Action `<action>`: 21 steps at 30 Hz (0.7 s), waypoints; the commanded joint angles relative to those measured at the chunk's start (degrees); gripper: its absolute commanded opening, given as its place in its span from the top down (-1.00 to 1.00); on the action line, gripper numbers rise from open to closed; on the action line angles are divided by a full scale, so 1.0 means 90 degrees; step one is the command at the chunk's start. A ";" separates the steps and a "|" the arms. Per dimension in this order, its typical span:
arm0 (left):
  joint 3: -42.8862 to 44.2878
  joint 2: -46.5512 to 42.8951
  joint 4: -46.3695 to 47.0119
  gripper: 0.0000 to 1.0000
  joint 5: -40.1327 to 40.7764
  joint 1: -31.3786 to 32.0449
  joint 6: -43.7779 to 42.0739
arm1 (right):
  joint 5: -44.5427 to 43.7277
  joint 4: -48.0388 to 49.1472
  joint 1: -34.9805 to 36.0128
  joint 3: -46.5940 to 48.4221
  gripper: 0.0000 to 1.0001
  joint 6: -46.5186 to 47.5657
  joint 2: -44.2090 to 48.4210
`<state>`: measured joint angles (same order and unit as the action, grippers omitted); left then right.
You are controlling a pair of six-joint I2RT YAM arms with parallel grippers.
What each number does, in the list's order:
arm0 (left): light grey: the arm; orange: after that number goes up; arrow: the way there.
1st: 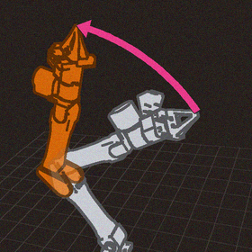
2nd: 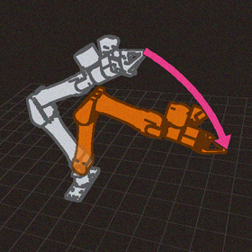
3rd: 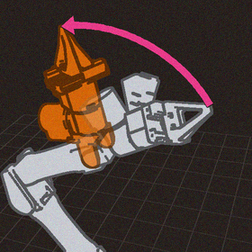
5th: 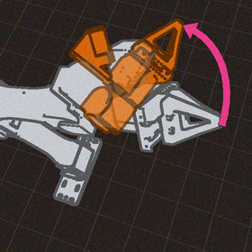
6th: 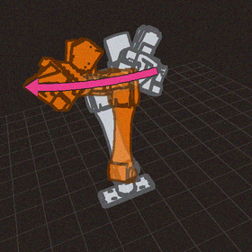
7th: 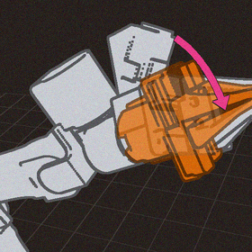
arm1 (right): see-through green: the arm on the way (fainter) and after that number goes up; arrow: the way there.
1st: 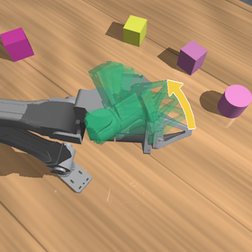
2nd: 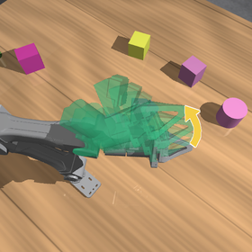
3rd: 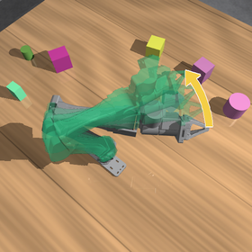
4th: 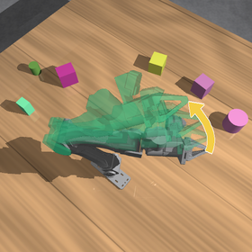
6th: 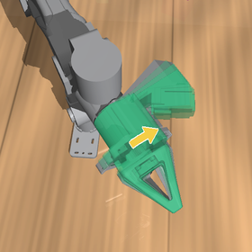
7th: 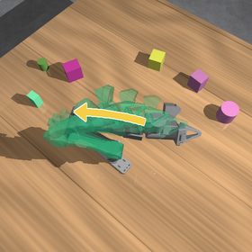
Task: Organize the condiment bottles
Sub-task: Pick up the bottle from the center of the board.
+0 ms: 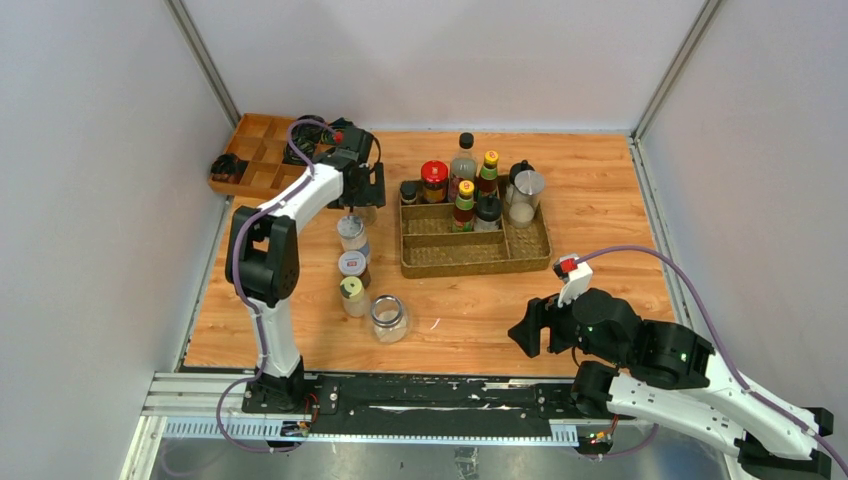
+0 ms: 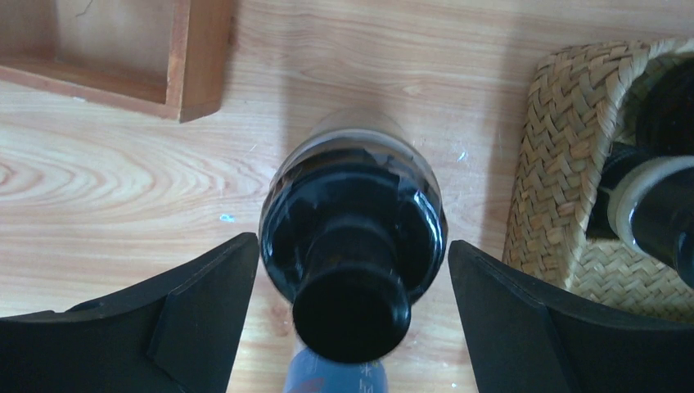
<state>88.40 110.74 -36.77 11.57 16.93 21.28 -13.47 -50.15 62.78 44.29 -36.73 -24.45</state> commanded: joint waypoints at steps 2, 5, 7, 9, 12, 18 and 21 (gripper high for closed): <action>0.0404 0.0184 0.0286 -0.77 0.0120 -0.0050 -0.0111 | -0.0012 -0.0110 0.0094 -0.0095 -0.64 -0.0090 0.0084; 0.0387 0.0142 0.0465 -0.54 0.0110 -0.0075 -0.0164 | -0.0046 -0.0131 0.0092 -0.0107 -0.64 -0.0097 0.0112; 0.0404 0.0118 0.0512 -0.29 0.0059 -0.0091 -0.0186 | -0.0054 -0.0134 0.0094 -0.0098 -0.64 -0.0090 0.0110; 0.0455 0.0096 0.0442 -0.04 -0.0075 -0.0120 -0.0187 | -0.0049 -0.0145 0.0094 -0.0064 -0.64 -0.0089 0.0100; 0.0422 -0.0062 0.0327 0.14 -0.0272 -0.0123 -0.0208 | -0.0074 -0.0150 0.0094 -0.0063 -0.64 -0.0088 0.0094; 0.0628 -0.0723 -0.0066 0.17 -0.0823 -0.0092 -0.0314 | -0.0036 -0.0112 0.0093 -0.0054 -0.64 -0.0080 0.0037; 0.1156 -0.1088 -0.0494 0.17 -0.0893 0.0011 -0.0479 | -0.0016 -0.0088 0.0094 -0.0017 -0.64 -0.0071 0.0007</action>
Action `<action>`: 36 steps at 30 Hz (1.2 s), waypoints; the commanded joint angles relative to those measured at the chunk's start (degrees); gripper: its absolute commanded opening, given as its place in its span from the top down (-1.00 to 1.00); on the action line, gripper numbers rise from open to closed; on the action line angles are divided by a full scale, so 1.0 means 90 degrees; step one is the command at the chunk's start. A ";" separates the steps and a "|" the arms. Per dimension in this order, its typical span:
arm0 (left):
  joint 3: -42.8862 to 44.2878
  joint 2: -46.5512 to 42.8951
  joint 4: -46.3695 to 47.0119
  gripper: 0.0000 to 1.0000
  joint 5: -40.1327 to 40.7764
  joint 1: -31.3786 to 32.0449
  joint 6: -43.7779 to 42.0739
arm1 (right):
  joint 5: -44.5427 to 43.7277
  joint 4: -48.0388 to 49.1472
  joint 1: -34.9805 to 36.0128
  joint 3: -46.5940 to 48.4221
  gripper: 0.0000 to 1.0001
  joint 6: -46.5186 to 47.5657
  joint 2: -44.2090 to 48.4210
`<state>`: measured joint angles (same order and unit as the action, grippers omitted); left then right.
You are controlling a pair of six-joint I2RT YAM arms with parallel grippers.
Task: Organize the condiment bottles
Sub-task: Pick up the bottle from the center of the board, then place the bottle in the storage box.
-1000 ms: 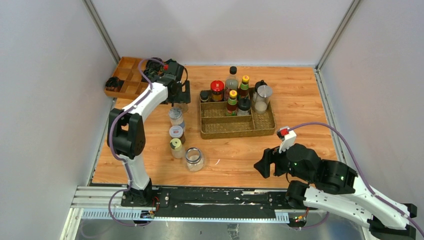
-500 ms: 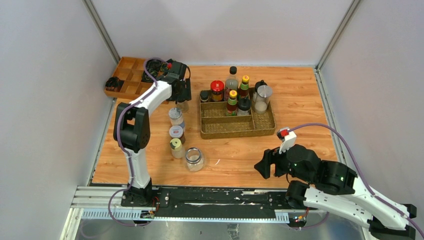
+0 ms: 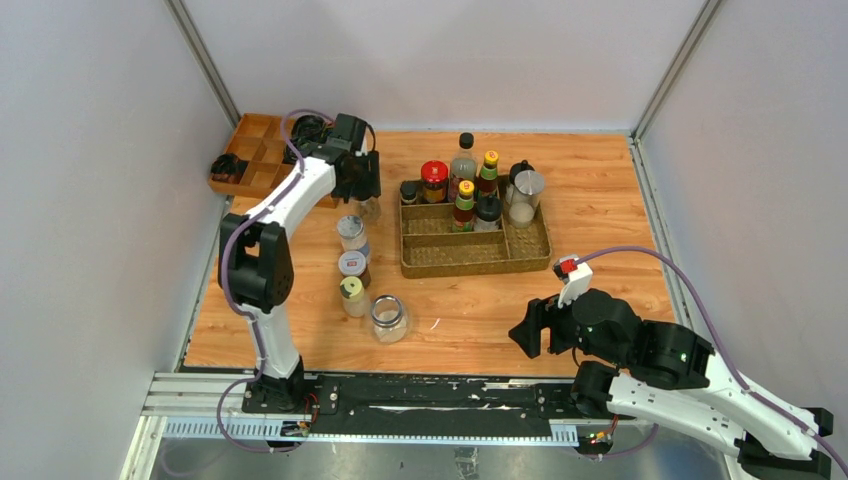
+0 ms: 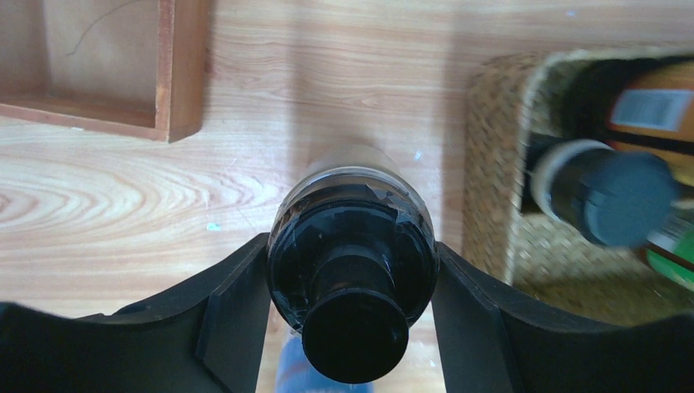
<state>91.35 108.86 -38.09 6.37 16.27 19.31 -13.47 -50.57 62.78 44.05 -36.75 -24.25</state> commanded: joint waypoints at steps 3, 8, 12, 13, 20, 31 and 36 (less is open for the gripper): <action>0.1377 -0.1176 -0.0743 0.16 -0.0309 0.0226 -0.0432 | 0.0000 -0.0005 0.0094 0.0037 -0.64 -0.0067 -0.0032; 0.2033 -0.1418 -0.1389 0.14 -0.0337 0.0589 -0.0612 | 0.0076 0.0106 0.0094 -0.0012 -0.64 -0.0098 -0.0040; 0.1794 -0.1546 -0.1547 0.14 -0.0272 0.1038 -0.0631 | 0.0109 0.0112 0.0094 -0.0003 -0.64 -0.0116 -0.0031; 0.1694 -0.1551 -0.1536 0.14 -0.0217 0.1160 -0.0598 | 0.0105 0.0111 0.0089 -0.0002 -0.64 -0.0116 -0.0030; 0.1459 -0.1093 -0.1491 0.14 0.0158 0.2047 -0.0370 | 0.0177 0.0110 0.0094 -0.0054 -0.63 -0.0181 0.0047; 0.1066 -0.0270 -0.0394 0.17 0.0325 0.2379 0.0018 | 0.0154 -0.0168 0.0094 -0.0247 -0.63 -0.0382 0.0598; 0.0784 0.0015 0.0031 0.18 0.0598 0.2381 -0.0013 | 0.0095 -0.0325 0.0094 -0.0279 -0.63 -0.0425 0.0832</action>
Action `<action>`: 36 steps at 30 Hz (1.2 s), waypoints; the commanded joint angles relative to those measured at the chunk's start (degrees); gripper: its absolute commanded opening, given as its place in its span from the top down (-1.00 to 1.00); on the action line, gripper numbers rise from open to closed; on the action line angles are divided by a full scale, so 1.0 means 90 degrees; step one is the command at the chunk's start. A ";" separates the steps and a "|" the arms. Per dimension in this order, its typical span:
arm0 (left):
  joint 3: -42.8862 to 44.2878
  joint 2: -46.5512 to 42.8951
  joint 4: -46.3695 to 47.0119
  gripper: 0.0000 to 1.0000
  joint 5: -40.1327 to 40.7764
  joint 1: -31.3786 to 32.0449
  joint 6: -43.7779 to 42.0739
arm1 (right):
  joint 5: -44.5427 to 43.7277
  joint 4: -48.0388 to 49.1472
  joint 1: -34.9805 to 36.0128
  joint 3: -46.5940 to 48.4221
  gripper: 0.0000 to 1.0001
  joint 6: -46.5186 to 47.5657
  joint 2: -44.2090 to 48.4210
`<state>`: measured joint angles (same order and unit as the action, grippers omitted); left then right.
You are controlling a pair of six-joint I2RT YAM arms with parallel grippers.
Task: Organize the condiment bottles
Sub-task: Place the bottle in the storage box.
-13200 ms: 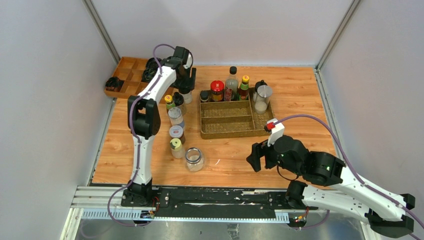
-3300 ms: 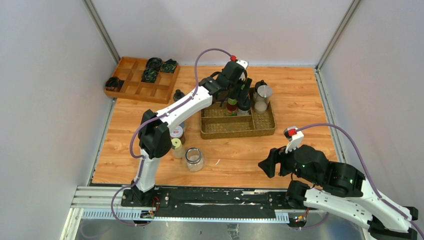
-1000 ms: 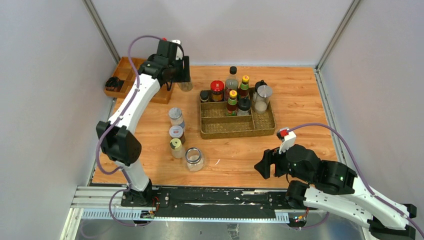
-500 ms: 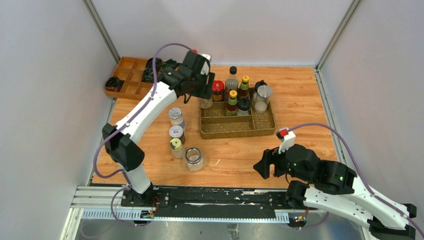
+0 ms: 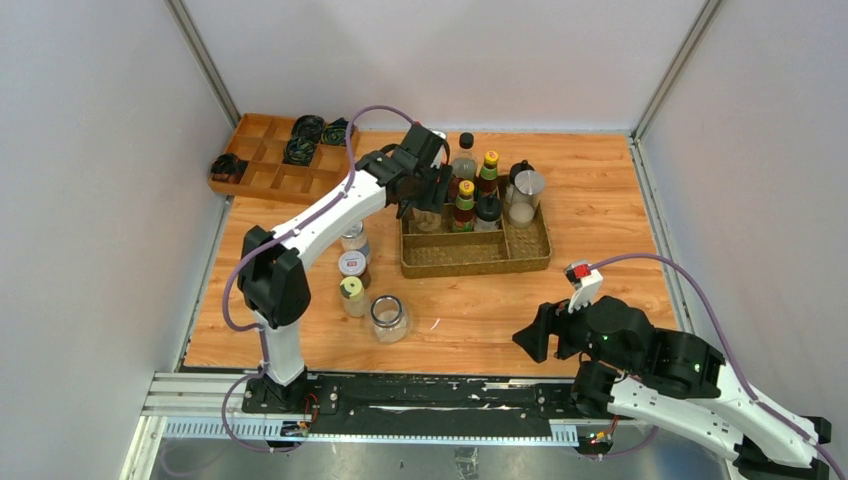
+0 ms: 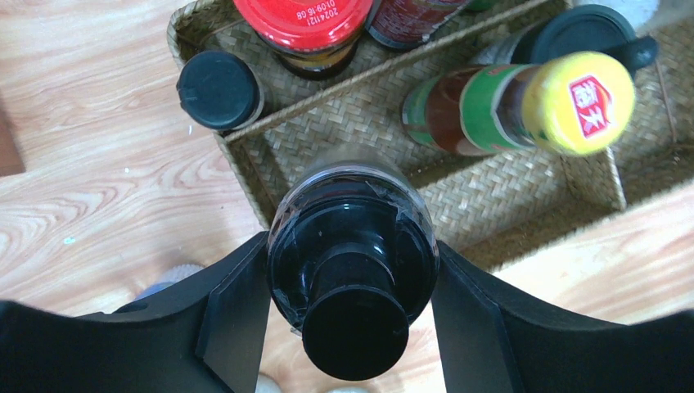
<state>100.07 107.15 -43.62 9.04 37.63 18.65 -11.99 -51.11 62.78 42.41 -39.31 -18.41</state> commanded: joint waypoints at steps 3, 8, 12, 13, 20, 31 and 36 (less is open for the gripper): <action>-0.0250 0.0396 0.0856 0.19 0.0370 0.0021 0.0020 | -0.0046 -0.0261 0.0094 -0.0155 -0.63 -0.0169 0.0228; -0.0250 0.0692 0.1041 0.20 0.0441 0.0055 0.0033 | -0.0034 -0.0229 0.0094 -0.0191 -0.63 -0.0172 0.0220; -0.0261 0.0888 0.1286 0.20 0.0477 0.0131 0.0041 | -0.0045 -0.0210 0.0094 -0.0167 -0.63 -0.0154 0.0172; -0.0248 0.0941 0.1332 0.20 0.0488 0.0144 0.0037 | -0.0040 -0.0202 0.0094 -0.0162 -0.63 -0.0145 0.0158; -0.0091 0.1033 0.1382 0.21 0.0670 0.0164 -0.0043 | -0.0031 -0.0200 0.0094 -0.0181 -0.63 -0.0162 0.0150; 0.0032 0.0884 0.1322 0.23 0.0677 0.0165 -0.0043 | 0.0011 -0.0085 0.0094 -0.0250 -0.63 -0.0144 0.0059; -0.0747 0.0600 0.1972 0.26 0.0348 0.0165 0.0158 | 0.0040 -0.0063 0.0094 -0.0269 -0.63 -0.0134 0.0054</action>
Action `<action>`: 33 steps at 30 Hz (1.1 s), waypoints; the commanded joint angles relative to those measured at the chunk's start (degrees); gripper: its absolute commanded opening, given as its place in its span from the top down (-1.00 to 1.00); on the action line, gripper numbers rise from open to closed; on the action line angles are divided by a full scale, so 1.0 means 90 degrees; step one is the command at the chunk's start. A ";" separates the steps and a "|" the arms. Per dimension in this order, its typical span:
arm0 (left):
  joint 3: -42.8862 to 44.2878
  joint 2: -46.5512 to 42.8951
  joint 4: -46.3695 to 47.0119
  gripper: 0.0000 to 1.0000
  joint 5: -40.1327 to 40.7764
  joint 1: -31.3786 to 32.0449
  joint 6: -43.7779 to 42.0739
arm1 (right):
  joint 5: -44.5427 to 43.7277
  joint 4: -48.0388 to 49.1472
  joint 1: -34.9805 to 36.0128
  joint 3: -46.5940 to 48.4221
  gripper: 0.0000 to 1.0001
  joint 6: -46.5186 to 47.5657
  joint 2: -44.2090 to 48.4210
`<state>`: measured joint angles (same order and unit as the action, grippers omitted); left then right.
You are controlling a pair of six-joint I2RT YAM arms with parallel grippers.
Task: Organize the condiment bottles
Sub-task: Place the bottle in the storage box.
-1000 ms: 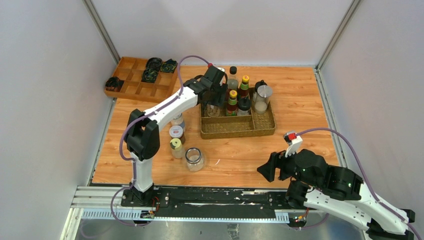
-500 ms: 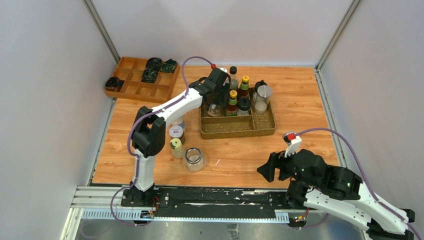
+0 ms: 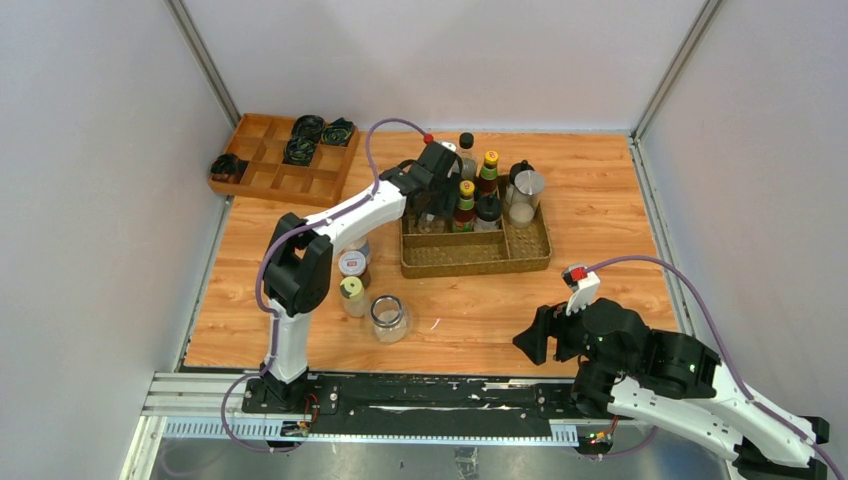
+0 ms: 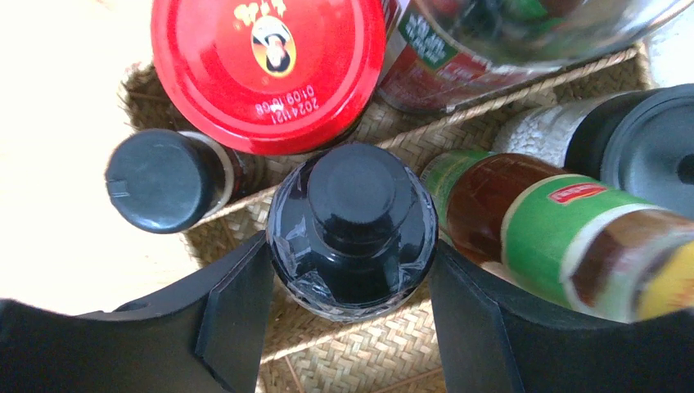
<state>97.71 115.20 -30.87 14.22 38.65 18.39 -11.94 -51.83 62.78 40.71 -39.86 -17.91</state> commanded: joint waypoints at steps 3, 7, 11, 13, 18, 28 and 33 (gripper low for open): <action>-0.1075 -0.0578 0.1050 0.25 -0.0464 0.0051 0.0326 | 0.0038 0.0008 0.0094 -0.0080 -0.63 -0.0064 0.0017; -0.1848 -0.0970 0.1854 0.24 -0.0727 0.0074 0.0386 | 0.0045 -0.0004 0.0094 -0.0090 -0.63 -0.0072 0.0047; -0.2305 -0.1175 0.2406 0.24 -0.0886 0.0179 0.0340 | 0.0067 0.0019 0.0094 -0.0099 -0.63 -0.0064 0.0001; -0.2410 -0.1220 0.2673 0.24 -0.0983 0.0222 0.0362 | 0.0098 0.0053 0.0094 -0.0099 -0.63 -0.0064 -0.0020; -0.2051 -0.0979 0.2598 0.24 -0.1072 0.0321 0.0339 | 0.0104 0.0040 0.0093 -0.0062 -0.63 -0.0045 -0.0032; -0.1213 -0.0643 0.1800 -0.39 -0.0963 0.0373 0.0085 | 0.0068 -0.0061 0.0094 -0.0011 -0.63 -0.0054 0.0023; -0.1127 -0.0753 0.1518 -0.54 -0.0764 0.0373 -0.0091 | 0.0113 0.0025 0.0094 -0.0092 -0.63 -0.0047 -0.0021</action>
<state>84.60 109.58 -16.86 8.05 40.77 18.85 -11.51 -51.79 62.78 40.62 -39.86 -18.11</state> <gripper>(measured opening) 0.759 0.816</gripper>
